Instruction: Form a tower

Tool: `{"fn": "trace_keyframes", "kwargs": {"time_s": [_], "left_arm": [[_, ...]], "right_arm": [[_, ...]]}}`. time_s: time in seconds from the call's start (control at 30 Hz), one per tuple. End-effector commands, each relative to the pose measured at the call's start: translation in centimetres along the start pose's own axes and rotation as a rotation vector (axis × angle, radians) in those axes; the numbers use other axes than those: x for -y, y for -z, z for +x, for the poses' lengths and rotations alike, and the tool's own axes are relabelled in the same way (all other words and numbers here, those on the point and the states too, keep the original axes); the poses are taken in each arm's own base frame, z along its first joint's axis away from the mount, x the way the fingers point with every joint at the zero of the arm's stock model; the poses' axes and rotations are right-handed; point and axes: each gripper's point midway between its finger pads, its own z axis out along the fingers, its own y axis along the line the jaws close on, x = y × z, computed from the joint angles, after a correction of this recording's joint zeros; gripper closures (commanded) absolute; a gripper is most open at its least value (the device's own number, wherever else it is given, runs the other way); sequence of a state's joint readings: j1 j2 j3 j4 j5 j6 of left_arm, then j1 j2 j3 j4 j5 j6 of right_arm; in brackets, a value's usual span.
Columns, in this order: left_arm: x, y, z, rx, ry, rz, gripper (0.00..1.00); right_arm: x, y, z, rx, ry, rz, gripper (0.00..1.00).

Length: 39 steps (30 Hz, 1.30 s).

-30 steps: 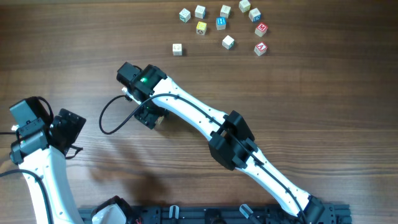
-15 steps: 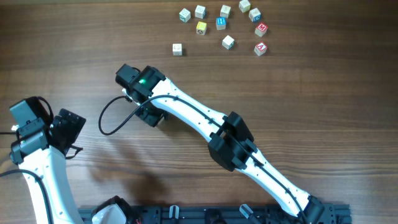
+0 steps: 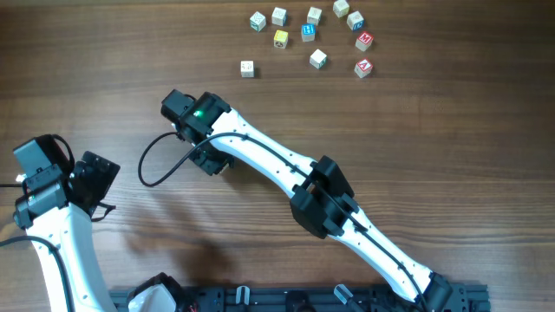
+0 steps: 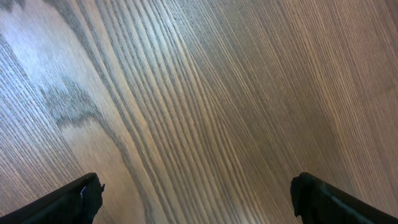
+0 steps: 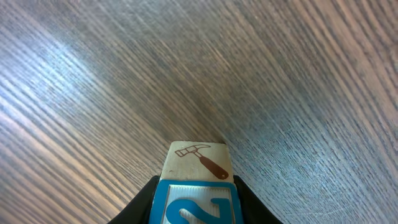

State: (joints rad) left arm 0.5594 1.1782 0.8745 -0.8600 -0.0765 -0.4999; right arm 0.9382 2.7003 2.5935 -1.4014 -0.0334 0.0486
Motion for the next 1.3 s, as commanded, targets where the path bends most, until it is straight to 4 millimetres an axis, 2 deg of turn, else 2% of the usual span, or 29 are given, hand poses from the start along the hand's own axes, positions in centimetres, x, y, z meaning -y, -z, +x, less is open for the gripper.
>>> {"fn": "trace_keyframes", "kwargs": {"time_s": [0.0, 0.07, 0.23, 0.43, 0.6, 0.8, 0.87, 1.0, 1.03, 1.2, 1.27], "left_arm": [[0.0, 0.2, -0.2, 0.008, 0.016, 0.008, 0.00], [0.0, 0.2, -0.2, 0.008, 0.016, 0.008, 0.00], [0.0, 0.2, -0.2, 0.008, 0.016, 0.008, 0.00], [0.0, 0.2, -0.2, 0.008, 0.016, 0.008, 0.00], [0.0, 0.2, -0.2, 0.008, 0.016, 0.008, 0.00], [0.0, 0.2, -0.2, 0.008, 0.016, 0.008, 0.00], [0.0, 0.2, -0.2, 0.008, 0.016, 0.008, 0.00], [0.0, 0.2, -0.2, 0.008, 0.016, 0.008, 0.00], [0.0, 0.2, -0.2, 0.008, 0.016, 0.008, 0.00], [0.0, 0.2, -0.2, 0.008, 0.016, 0.008, 0.00], [0.0, 0.2, -0.2, 0.008, 0.016, 0.008, 0.00]], "right_arm": [[1.3, -1.1, 0.4, -0.022, -0.089, 0.066, 0.86], [1.3, -1.1, 0.1, -0.011, -0.162, 0.066, 0.90], [1.8, -0.9, 0.0, -0.001, -0.440, 0.046, 0.91], [1.7, 0.7, -1.6, 0.014, -0.714, -0.163, 0.94], [1.0, 1.1, -1.7, -0.025, -0.781, -0.262, 0.93], [0.9, 1.1, -1.8, -0.037, -0.887, -0.265, 0.95], [1.6, 0.9, -1.7, -0.023, -0.894, -0.229, 0.95], [6.7, 0.5, -0.3, 0.058, -0.971, 0.076, 0.95], [7.1, 0.6, -0.1, 0.062, -0.970, 0.107, 0.95], [8.0, 0.9, -1.0, 0.154, -0.969, 0.206, 0.95], [7.5, 1.0, -1.2, 0.174, -0.949, 0.226, 0.95]]}}
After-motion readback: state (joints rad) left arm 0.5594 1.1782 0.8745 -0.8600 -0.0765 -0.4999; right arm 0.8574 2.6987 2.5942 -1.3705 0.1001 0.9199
